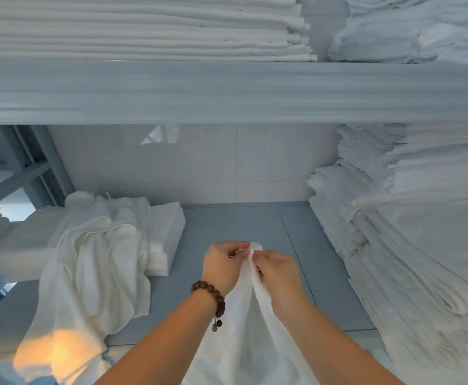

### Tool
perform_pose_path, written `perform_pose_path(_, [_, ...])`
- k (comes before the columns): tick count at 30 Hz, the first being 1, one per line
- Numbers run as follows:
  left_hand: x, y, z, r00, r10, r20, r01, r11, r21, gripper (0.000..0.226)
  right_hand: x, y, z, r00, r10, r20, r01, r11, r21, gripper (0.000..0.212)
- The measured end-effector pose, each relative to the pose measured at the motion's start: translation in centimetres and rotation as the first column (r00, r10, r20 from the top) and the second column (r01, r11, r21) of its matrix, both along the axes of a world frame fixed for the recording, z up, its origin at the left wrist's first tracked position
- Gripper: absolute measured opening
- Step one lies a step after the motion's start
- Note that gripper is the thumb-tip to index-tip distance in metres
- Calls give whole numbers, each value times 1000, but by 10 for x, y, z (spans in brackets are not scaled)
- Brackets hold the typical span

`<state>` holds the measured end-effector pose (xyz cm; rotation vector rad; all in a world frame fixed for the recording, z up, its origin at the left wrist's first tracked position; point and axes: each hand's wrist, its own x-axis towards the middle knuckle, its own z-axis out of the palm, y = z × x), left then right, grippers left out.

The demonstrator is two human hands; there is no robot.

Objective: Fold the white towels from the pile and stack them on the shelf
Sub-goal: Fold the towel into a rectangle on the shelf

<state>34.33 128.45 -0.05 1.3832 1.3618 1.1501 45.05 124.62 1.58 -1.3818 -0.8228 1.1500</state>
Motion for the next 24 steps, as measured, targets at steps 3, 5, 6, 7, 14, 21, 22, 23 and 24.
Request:
perform_pose_path(3, [-8, -3, 2, 995, -65, -81, 68, 997, 37, 13, -4, -4, 1, 998, 65, 5, -65, 997, -30, 28])
perform_pose_path(5, [-15, -6, 4, 990, -85, -110, 92, 994, 60, 20, -5, -6, 4, 997, 81, -18, -81, 996, -28, 23])
perform_pose_path(6, [-18, -7, 6, 986, -99, -133, 111, 991, 81, 22, -4, -7, 6, 996, 86, -28, -86, 996, -17, 20])
perform_pose_path(7, [-23, -9, 9, 979, -115, -169, 133, 986, 103, 25, -1, -7, 7, 995, 98, -21, -98, 995, -4, 19])
perform_pose_path(14, [-55, -22, 44, 890, -309, -335, 363, 925, 112, 32, 50, 13, 8, 767, 123, 630, -230, 969, 92, 54])
perform_pose_path(21, [-89, -31, 78, 844, -357, -401, 438, 890, 128, 27, 77, 34, -3, 261, 432, 863, -477, 835, -273, 60])
perform_pose_path(22, [-95, -33, 81, 845, -341, -411, 427, 894, 138, 27, 77, 34, -5, 246, 443, 862, -477, 829, -291, 57])
perform_pose_path(23, [-100, -34, 84, 848, -328, -416, 419, 896, 146, 27, 79, 32, -7, 234, 448, 863, -477, 827, -299, 54])
perform_pose_path(24, [-107, -36, 86, 852, -317, -416, 409, 900, 150, 27, 79, 29, -9, 238, 441, 865, -479, 828, -290, 50])
